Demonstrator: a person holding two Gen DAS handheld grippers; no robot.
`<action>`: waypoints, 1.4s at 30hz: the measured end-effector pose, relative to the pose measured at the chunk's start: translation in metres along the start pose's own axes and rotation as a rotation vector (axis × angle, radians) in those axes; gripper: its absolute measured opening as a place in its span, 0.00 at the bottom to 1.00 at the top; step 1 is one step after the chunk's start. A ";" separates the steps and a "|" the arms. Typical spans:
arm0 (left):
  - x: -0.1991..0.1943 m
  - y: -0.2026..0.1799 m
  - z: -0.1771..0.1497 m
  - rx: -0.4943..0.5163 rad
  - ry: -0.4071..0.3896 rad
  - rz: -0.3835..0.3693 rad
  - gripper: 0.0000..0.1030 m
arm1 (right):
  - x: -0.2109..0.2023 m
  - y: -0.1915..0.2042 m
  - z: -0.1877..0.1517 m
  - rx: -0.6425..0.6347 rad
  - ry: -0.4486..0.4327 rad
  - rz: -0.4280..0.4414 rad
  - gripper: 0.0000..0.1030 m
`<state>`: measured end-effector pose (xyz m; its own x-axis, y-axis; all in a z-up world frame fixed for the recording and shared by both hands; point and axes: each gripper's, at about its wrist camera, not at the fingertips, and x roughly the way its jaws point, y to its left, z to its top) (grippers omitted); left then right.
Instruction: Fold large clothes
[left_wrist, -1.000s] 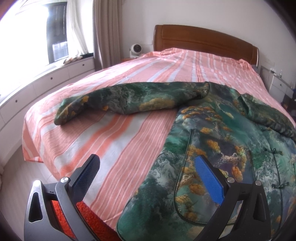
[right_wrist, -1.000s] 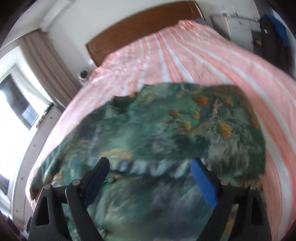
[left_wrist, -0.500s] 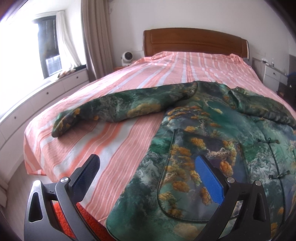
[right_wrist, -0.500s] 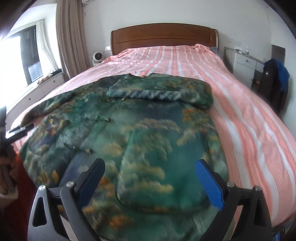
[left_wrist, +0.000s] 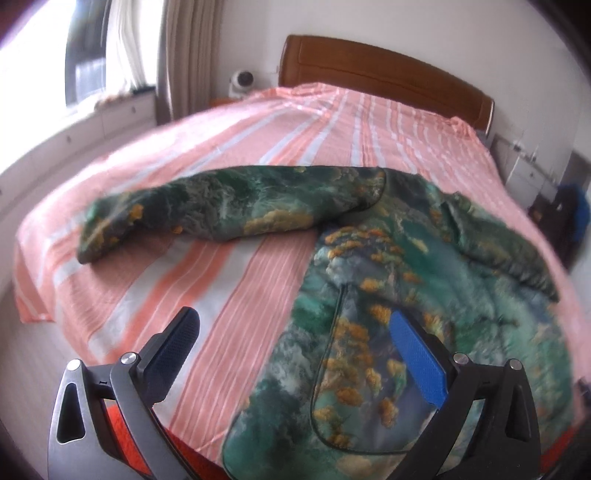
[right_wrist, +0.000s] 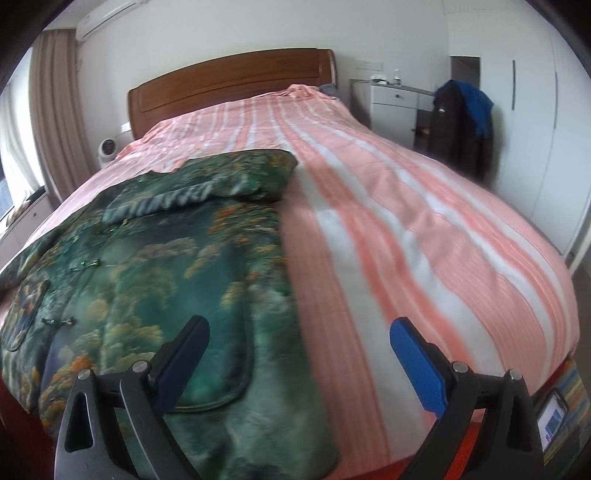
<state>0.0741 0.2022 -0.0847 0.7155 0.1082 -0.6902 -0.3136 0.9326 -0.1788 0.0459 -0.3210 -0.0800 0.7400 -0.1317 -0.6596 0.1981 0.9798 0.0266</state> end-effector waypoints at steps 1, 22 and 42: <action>0.005 0.010 0.009 -0.022 0.025 -0.030 1.00 | 0.001 -0.004 0.000 0.017 0.005 0.000 0.95; 0.070 0.133 0.165 -0.448 -0.038 -0.009 0.09 | 0.008 0.038 -0.008 -0.165 0.009 0.033 0.95; 0.133 -0.333 0.023 0.563 0.303 -0.198 0.61 | 0.003 0.000 -0.004 0.006 -0.017 0.076 0.95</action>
<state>0.2877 -0.0861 -0.1013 0.4933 -0.1080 -0.8631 0.2383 0.9711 0.0146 0.0458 -0.3206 -0.0850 0.7636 -0.0599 -0.6429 0.1449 0.9862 0.0802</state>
